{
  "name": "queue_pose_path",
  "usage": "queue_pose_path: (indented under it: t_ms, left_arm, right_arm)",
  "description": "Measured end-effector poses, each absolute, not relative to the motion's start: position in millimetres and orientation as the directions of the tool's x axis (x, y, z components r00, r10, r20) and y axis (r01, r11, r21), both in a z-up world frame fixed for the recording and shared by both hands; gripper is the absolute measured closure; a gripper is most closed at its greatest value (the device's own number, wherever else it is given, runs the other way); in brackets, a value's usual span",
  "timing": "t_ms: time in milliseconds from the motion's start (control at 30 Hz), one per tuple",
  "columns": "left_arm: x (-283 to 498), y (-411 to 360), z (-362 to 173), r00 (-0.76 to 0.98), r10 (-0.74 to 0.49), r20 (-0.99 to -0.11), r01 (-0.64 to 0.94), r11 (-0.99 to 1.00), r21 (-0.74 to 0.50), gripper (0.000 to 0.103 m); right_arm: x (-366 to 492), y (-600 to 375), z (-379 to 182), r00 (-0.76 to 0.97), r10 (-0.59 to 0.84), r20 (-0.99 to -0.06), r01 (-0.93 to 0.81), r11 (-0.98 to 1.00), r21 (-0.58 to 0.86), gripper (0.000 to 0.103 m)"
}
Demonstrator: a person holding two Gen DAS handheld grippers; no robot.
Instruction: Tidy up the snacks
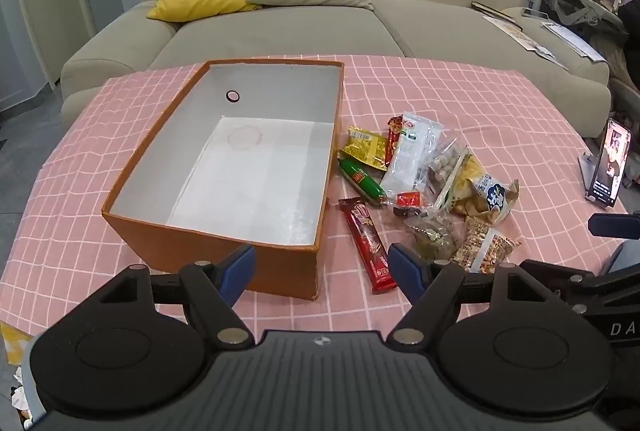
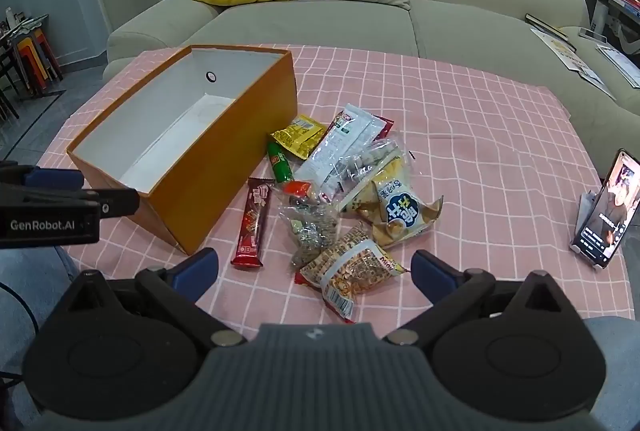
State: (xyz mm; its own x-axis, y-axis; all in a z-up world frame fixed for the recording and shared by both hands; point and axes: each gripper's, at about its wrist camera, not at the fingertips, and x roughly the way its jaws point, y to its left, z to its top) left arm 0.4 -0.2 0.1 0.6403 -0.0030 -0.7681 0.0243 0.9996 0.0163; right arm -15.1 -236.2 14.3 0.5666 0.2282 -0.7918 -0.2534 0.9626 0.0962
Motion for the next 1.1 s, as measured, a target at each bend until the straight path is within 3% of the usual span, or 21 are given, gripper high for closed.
queue_pose_path:
  t_ms: [1100]
  left_arm:
    - [-2.8, 0.8, -1.5, 0.617, -0.005, -0.787, 0.011, 1.0, 0.003, 0.018]
  right_arm:
    - [-15.3, -233.9, 20.3, 0.581, 0.209, -0.786, -0.257, 0.964, 0.066, 0.004]
